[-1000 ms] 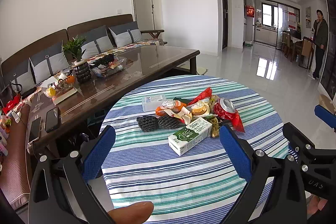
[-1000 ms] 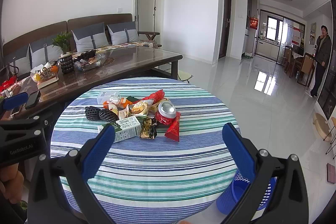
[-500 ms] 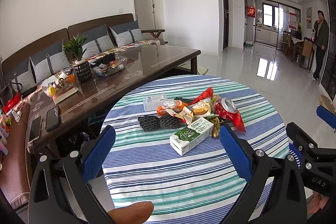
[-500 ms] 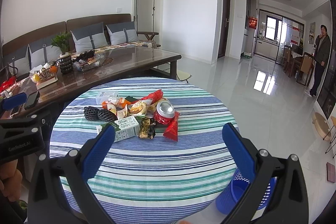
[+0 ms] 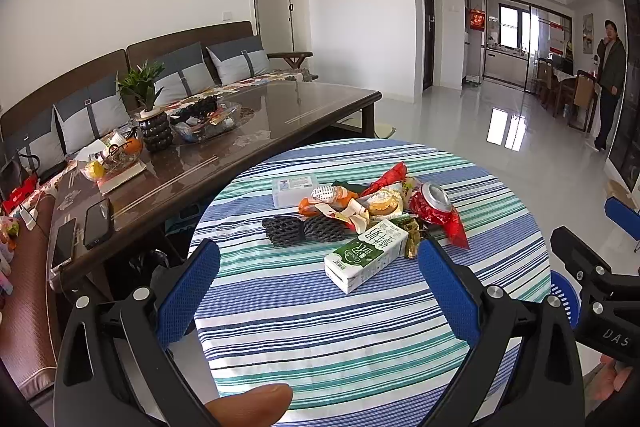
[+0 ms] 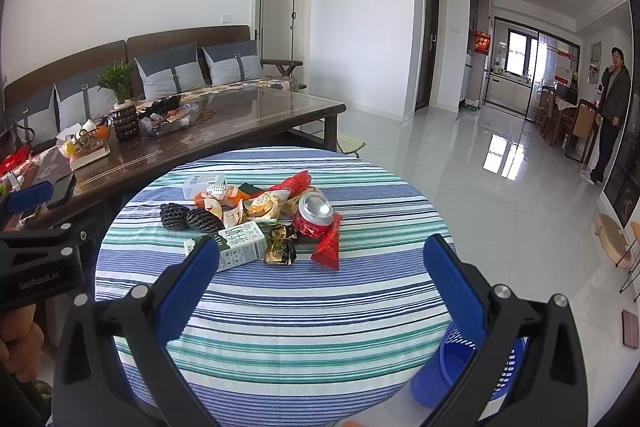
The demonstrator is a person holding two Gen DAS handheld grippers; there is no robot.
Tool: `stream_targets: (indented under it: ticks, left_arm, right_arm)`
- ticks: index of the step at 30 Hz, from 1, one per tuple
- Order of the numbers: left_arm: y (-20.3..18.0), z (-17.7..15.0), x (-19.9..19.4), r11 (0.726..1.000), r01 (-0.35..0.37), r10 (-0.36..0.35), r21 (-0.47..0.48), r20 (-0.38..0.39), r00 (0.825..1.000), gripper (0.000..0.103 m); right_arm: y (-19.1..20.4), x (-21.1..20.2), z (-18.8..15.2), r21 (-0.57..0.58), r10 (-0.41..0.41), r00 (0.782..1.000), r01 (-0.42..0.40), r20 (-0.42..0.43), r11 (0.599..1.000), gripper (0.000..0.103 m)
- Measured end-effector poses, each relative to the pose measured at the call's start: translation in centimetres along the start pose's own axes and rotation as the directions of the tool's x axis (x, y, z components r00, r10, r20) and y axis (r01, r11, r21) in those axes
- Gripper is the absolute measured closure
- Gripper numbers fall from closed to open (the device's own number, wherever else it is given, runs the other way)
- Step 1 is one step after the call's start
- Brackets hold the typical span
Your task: Collect trash
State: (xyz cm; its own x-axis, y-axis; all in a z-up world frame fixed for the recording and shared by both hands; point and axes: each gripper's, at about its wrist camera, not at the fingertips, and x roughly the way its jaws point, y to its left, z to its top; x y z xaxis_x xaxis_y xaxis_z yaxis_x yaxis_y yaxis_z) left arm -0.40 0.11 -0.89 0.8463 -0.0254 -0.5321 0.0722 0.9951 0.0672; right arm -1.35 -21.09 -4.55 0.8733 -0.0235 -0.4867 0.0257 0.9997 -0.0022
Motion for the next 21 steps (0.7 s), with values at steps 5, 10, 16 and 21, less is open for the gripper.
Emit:
stream_targets:
  ticks: [5,10,16,21]
  left_arm:
    - [-0.03,-0.04,0.11,1.0,0.007,-0.007,0.001,-0.001,1.0,0.005]
    - [-0.01,-0.14,0.37,1.0,0.008,-0.008,-0.003,-0.006,1.0,0.005]
    - [0.05,-0.46,0.6,1.0,0.012,-0.012,-0.009,-0.017,1.0,0.005]
    - [0.09,-0.47,0.66,1.0,0.012,-0.012,-0.01,-0.017,1.0,0.005]
  right_arm:
    - [-0.03,0.12,0.07,-0.002,0.003,1.0,-0.003,-0.001,1.0,0.005]
    - [0.03,0.21,0.07,-0.003,0.003,1.0,-0.003,-0.004,1.0,0.005]
    - [0.51,0.51,-0.08,-0.009,0.007,1.0,-0.008,-0.012,1.0,0.005]
    - [0.79,0.67,-0.15,-0.014,0.013,1.0,-0.014,-0.015,1.0,0.005]
